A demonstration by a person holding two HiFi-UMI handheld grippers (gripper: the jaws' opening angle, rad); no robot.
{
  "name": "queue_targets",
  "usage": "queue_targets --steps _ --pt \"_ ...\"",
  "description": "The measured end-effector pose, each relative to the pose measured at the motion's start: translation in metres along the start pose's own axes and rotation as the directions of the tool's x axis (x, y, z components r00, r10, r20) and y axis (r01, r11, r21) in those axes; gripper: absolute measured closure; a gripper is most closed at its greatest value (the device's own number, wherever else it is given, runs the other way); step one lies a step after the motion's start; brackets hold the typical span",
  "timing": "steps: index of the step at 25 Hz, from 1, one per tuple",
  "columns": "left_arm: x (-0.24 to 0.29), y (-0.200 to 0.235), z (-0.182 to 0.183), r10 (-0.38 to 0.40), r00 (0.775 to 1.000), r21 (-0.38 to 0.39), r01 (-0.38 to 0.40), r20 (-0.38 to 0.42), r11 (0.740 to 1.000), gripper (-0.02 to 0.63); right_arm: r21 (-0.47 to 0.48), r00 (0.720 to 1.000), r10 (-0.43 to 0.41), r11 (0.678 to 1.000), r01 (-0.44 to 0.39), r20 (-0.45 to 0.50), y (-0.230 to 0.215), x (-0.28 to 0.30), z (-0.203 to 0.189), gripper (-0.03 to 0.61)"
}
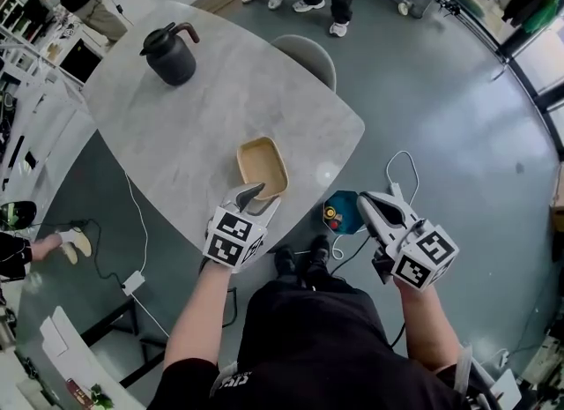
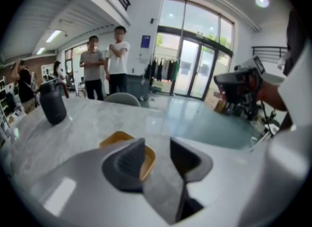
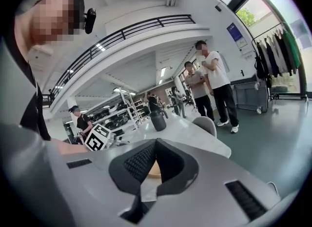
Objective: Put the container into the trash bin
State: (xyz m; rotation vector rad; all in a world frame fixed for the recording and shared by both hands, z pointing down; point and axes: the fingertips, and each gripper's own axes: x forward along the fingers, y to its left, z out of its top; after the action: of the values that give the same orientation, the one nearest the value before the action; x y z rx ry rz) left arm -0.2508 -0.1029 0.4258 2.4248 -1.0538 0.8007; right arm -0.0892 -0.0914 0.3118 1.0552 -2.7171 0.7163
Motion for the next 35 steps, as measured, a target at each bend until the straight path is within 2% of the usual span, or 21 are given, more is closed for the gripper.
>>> queue_targets --steps 4,7,9,12,16,19,23,27,29,35 --pt "0.023 0.001 -0.024 -0.034 0.995 0.075 0.041 -0.091 0.996 0.439 0.016 1.000 -0.006 1.000 0.006 -0.024 -0.002 0.008 -0.010 0.588" --pt "0.043 0.001 -0.038 -0.067 0.989 0.093 0.079 -0.133 0.993 0.439 0.033 0.999 -0.015 0.999 0.017 -0.038 -0.005 0.010 -0.020 0.588" --pt "0.053 0.005 -0.050 -0.052 0.984 0.126 0.073 -0.169 0.989 0.439 0.032 0.998 -0.016 0.999 0.018 -0.056 -0.003 0.010 -0.026 0.588" --pt "0.065 0.009 -0.073 -0.011 0.970 0.225 0.067 -0.241 0.972 0.428 0.025 0.997 -0.031 0.999 0.033 -0.064 -0.004 0.008 -0.030 0.588" --pt "0.077 0.007 -0.089 -0.038 0.957 0.228 0.107 -0.287 0.968 0.430 0.037 0.997 -0.064 0.997 0.065 -0.042 -0.007 0.002 -0.027 0.588" --pt "0.083 0.007 -0.099 -0.030 0.946 0.250 0.116 -0.324 0.961 0.460 0.045 0.996 -0.079 0.996 0.080 -0.037 -0.005 -0.002 -0.030 0.588" --pt "0.087 0.015 -0.107 0.011 0.937 0.274 0.090 -0.349 0.958 0.537 0.050 0.995 -0.099 0.994 0.100 -0.028 -0.001 -0.009 -0.031 0.588" --pt "0.086 0.017 -0.114 -0.001 0.936 0.199 0.076 -0.352 0.977 0.543 0.050 0.993 -0.118 0.992 0.119 -0.023 0.007 -0.020 -0.029 0.588" --pt "0.081 0.017 -0.110 -0.007 0.944 0.185 0.072 -0.330 0.980 0.558 0.044 0.991 -0.130 0.990 0.130 -0.014 0.012 -0.025 -0.024 0.588" --pt "0.043 0.021 -0.074 -0.025 0.989 0.068 0.035 -0.145 0.997 0.584 0.015 0.987 -0.158 0.987 0.158 0.024 0.032 -0.029 -0.007 0.588"
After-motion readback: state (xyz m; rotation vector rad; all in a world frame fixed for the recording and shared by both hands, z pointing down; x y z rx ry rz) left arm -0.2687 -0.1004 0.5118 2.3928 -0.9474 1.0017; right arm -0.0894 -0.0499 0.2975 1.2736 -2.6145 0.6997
